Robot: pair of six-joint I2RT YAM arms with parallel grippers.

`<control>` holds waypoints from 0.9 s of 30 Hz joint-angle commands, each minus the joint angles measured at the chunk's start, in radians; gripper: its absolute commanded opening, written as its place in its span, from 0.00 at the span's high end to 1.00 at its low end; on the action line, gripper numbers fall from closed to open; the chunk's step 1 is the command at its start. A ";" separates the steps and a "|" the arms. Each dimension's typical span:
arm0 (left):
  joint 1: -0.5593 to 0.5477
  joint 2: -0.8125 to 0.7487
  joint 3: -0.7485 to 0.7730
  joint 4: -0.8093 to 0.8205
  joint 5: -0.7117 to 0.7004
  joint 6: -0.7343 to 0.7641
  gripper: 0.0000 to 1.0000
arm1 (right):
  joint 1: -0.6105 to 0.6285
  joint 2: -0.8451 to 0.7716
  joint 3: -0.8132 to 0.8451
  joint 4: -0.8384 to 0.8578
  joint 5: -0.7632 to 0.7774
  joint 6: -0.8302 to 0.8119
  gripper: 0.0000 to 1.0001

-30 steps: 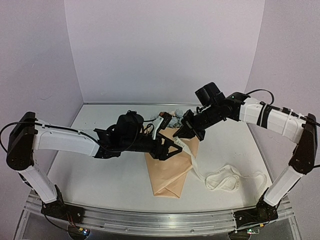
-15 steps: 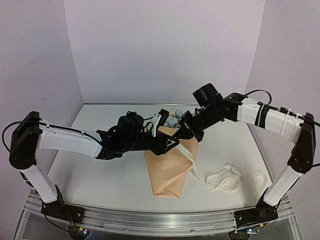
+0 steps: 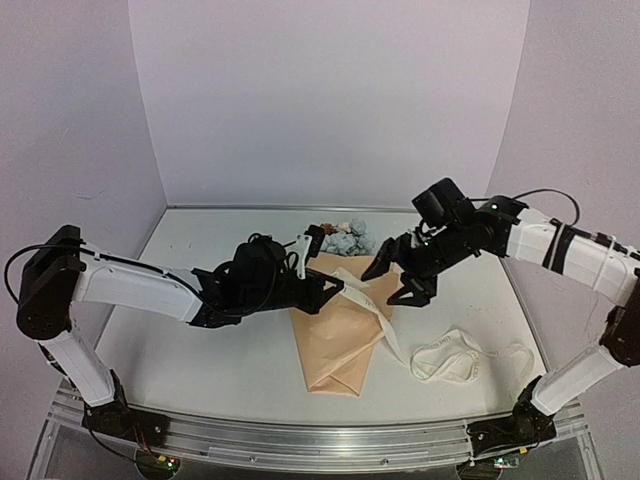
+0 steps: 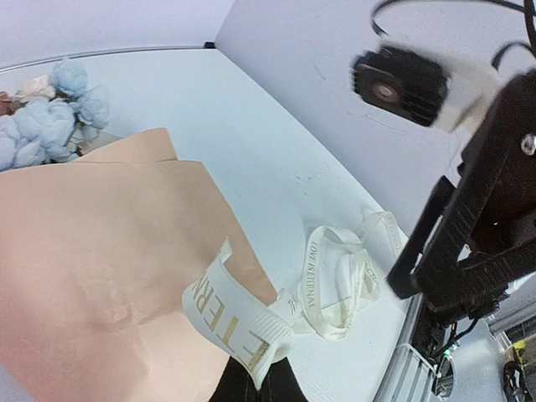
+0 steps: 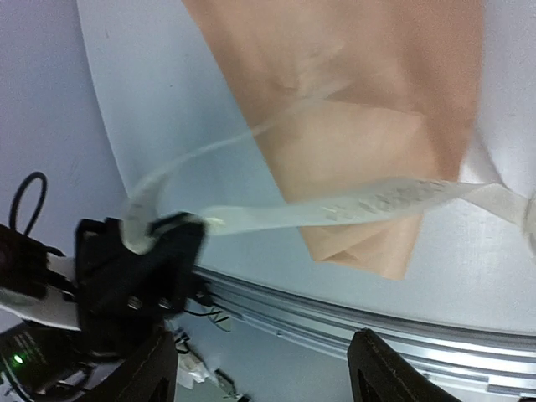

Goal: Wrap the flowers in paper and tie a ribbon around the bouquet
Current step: Pass from the right arm to the left, then straighten the ribbon at the center of the board.

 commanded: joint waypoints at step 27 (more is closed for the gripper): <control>0.005 -0.333 -0.088 -0.193 -0.107 -0.036 1.00 | -0.419 -0.084 -0.531 -0.014 0.454 -0.591 0.25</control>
